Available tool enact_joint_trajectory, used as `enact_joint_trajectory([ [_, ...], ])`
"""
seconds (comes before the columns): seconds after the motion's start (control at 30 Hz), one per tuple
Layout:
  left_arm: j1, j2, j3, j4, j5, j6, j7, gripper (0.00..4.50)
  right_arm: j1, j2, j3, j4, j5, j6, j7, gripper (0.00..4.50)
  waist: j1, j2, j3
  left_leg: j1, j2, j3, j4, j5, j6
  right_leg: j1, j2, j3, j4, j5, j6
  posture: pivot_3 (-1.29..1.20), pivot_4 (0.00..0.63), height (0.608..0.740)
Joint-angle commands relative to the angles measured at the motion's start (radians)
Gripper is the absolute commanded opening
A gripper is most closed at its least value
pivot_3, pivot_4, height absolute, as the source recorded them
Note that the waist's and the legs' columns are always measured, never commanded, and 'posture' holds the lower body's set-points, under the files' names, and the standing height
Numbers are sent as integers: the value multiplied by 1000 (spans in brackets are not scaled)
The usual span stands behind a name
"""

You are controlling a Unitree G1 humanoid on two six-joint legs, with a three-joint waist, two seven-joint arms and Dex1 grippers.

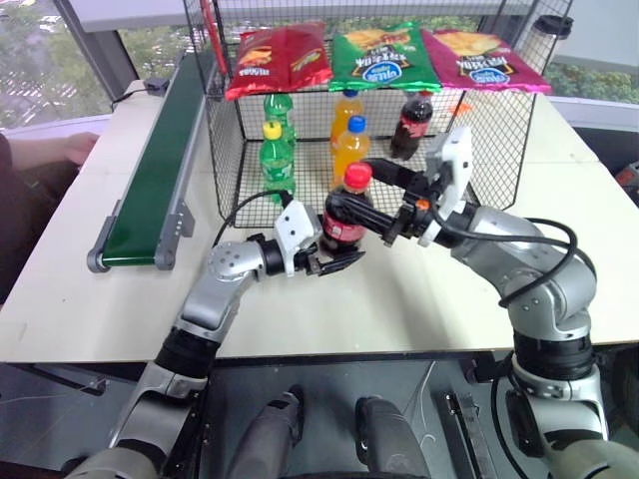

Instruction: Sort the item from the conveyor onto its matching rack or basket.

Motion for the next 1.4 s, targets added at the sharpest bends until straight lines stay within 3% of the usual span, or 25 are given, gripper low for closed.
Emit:
enact_joint_trajectory([
  [0.03, -21, -14, -6, -36, -2, -36, -7, 2999, -28, 5, -9, -1, -6, -19, -5, 4242, 0, 0, 0, 0, 0, 0, 0, 0, 0, 0, 0, 0, 0, 0, 0, 0, 150, 738],
  [0.1, -21, -17, -6, -38, -2, -34, -5, 2999, -30, 5, -5, 5, -11, -24, -1, 3682, 0, 0, 0, 0, 0, 0, 0, 0, 0, 0, 0, 0, 0, 0, 0, 0, 150, 738],
  [0.27, -20, -23, -4, -41, -3, -35, 2, 2999, -22, 2, 0, 4, -8, -33, 11, 1348, -1, 0, 0, 0, 0, 0, 0, 0, 0, 0, 0, 0, 0, 0, 0, 0, 150, 738],
  [0.3, -19, -24, -4, -42, -4, -34, 2, 2999, -20, 1, 0, 3, -7, -33, 12, 1208, -1, 0, 0, 0, 0, 0, 0, 0, 0, 0, 1, 0, 0, 0, 0, 0, 150, 738],
  [0.47, -20, -27, -1, -46, -8, -12, 6, 2999, -20, -4, -2, -2, -6, -23, 7, 1208, 0, 0, 0, 0, 0, 0, 0, 0, 0, 0, 1, 0, 0, 0, 0, 0, 150, 738],
  [0.57, -22, -26, 8, -44, -24, 8, 0, 4435, -27, -4, -6, 3, -10, -21, -3, 1208, 0, 0, 0, 0, 0, 0, 0, 0, 0, 0, 1, 0, 0, 0, 0, 0, 150, 738],
  [0.87, 11, 19, 23, -112, -31, 103, 19, 4435, -47, -18, -27, 25, -54, -29, -39, 1208, -1, 0, 0, 0, 0, 0, 0, 0, 0, 0, 1, 0, 0, 0, 0, 0, 150, 738],
  [1.1, 140, 135, 77, -275, -105, 246, 4, 4435, -124, -44, -76, 198, -195, -111, -137, 1208, -4, 1, 0, 1, 0, 1, 0, 0, 0, 0, 2, 0, 1, 0, 0, 0, 150, 738],
  [1.4, 185, 73, 154, -305, -97, 272, 191, 4435, -264, -12, -97, 540, -350, -318, -217, 1208, -1, 1, 0, 1, 0, 2, 0, 0, 0, 0, 1, 1, 1, 0, 0, 0, 150, 738],
])
